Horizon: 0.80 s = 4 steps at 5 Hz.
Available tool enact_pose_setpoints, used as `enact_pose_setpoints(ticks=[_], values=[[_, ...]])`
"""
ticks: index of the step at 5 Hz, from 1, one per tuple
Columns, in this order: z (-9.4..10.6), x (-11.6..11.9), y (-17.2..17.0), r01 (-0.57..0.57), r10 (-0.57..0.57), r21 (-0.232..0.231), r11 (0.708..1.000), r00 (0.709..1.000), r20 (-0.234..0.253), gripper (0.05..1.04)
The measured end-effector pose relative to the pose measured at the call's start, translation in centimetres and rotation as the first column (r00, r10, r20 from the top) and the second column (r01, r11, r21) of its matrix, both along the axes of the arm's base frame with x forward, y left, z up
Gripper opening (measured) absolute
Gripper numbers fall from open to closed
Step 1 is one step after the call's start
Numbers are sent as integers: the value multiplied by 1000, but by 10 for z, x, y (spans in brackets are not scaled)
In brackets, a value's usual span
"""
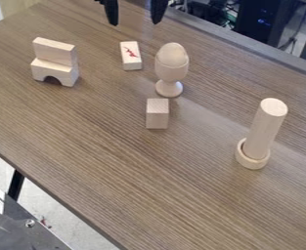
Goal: Take the rectangular block off of the arch and put it on the other block
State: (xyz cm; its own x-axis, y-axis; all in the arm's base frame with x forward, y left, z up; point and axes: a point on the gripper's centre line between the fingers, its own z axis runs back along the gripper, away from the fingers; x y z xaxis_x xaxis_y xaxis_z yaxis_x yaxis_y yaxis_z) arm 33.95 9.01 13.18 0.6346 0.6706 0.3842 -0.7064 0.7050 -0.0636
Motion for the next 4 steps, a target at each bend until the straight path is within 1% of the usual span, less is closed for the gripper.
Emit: enact_pose_setpoints(ticks=[1,2,3,4], values=[[-11,-3,0,-2,2,-7,1000,1000,-31,999],[-21,-12,5,-100,98,-51,994,994,-47,999],[-25,-21,19,-200,196,-72,977,979,-57,999],[-29,-29,28,-310,304,-120,943,950,-68,999]])
